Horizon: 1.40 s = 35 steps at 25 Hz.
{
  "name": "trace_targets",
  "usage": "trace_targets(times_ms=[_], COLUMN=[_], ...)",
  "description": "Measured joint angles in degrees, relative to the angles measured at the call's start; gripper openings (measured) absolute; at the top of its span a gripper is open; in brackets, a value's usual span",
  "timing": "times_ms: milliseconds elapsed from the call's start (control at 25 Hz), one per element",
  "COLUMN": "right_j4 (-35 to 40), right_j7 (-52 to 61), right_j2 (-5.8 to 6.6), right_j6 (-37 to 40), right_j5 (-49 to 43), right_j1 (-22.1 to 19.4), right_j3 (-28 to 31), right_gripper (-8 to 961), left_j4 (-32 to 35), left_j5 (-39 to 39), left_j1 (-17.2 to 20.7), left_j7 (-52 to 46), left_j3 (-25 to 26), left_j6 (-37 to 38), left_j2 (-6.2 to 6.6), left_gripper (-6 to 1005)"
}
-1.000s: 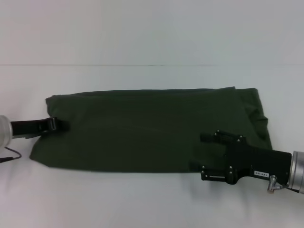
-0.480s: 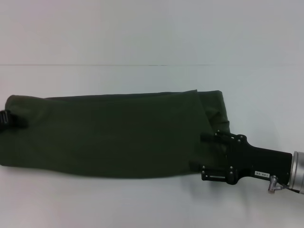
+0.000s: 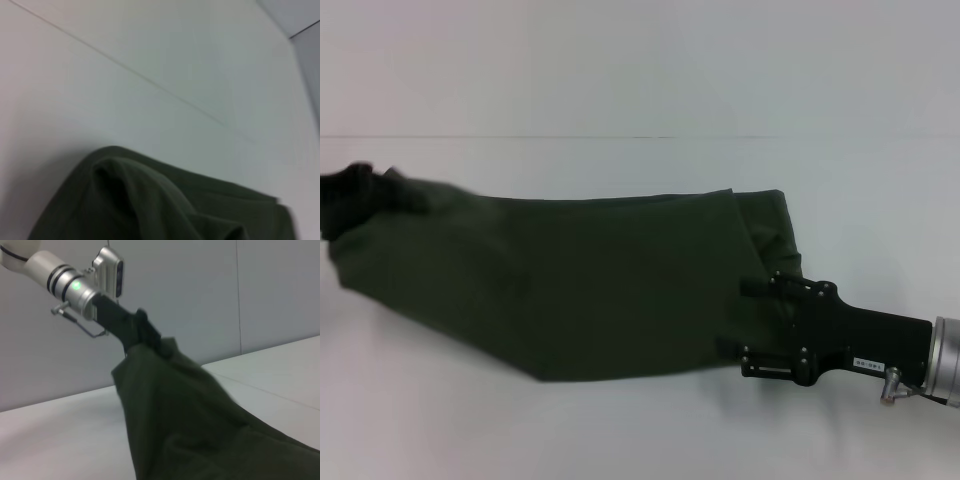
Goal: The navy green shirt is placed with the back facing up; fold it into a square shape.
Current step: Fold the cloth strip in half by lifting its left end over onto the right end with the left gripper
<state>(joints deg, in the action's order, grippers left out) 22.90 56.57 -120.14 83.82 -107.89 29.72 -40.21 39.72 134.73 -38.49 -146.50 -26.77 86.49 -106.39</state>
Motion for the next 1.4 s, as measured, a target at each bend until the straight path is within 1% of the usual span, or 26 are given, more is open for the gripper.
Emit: trace_targets(times_ms=[80, 160, 240, 320, 400, 440, 520, 640, 680, 720, 800, 920, 1160, 1400], right_j4=[-0.06, -0.06, -0.1, -0.14, -0.18, -0.22, -0.31, -0.33, -0.33, -0.33, -0.35, -0.41, -0.42, -0.41], right_j7=[-0.01, -0.01, -0.02, -0.03, -0.04, -0.05, -0.05, -0.06, -0.06, -0.06, -0.06, -0.07, -0.07, -0.06], right_j2=[0.0, 0.0, 0.0, 0.0, 0.0, 0.0, 0.0, 0.0, 0.0, 0.0, 0.0, 0.06, 0.15, 0.19], right_j6=[-0.1, -0.25, -0.33, -0.34, -0.34, -0.34, -0.31, -0.17, -0.15, -0.15, -0.23, -0.24, 0.01, -0.03], right_j5=[0.01, 0.01, 0.01, 0.01, 0.01, 0.01, 0.01, 0.01, 0.01, 0.0, -0.01, -0.03, -0.04, -0.03], right_j1=[0.0, -0.02, -0.16, -0.29, -0.43, -0.48, -0.52, -0.6, -0.65, -0.74, -0.9, -1.11, -1.8, -2.37], right_j3=[-0.16, -0.28, -0.34, -0.34, -0.23, -0.2, -0.15, -0.03, -0.01, 0.0, 0.02, 0.1, 1.22, 1.64], right_gripper=[901, 901, 901, 902, 902, 902, 902, 902, 902, 902, 902, 902, 901, 901], left_j4=[-0.83, -2.03, -3.23, -4.12, -4.36, -4.4, -4.2, -4.36, -4.62, -5.45, -7.22, -10.77, -18.99, -22.94], left_j5=[-3.14, -6.35, -8.35, -9.37, -10.45, -11.2, -12.41, -14.77, -15.35, -16.75, -18.92, -21.13, -23.26, -25.46], left_j1=[-0.85, -1.5, -2.16, -2.9, -3.36, -3.56, -3.79, -4.02, -4.05, -4.1, -4.12, -4.19, -4.85, -5.68], left_j7=[-3.14, -5.06, -5.99, -7.1, -7.42, -7.38, -7.02, -5.0, -4.29, -2.77, -0.08, 3.23, 9.91, 14.6], left_j3=[1.31, 1.51, 1.37, 1.43, 1.5, 1.47, 1.41, 1.37, 1.28, 1.3, 1.29, 1.23, 1.32, 1.46], left_j6=[1.69, 2.28, 2.3, 1.96, 1.38, 0.86, -0.38, -2.88, -3.4, -4.56, -6.24, -7.88, -11.75, -13.08], left_j2=[-0.47, -0.96, -1.84, -3.61, -5.72, -7.1, -9.48, -12.73, -13.38, -14.47, -15.97, -17.23, -17.56, -17.83], left_gripper=[116, 116, 117, 117, 117, 117, 117, 116, 116, 116, 116, 116, 117, 121])
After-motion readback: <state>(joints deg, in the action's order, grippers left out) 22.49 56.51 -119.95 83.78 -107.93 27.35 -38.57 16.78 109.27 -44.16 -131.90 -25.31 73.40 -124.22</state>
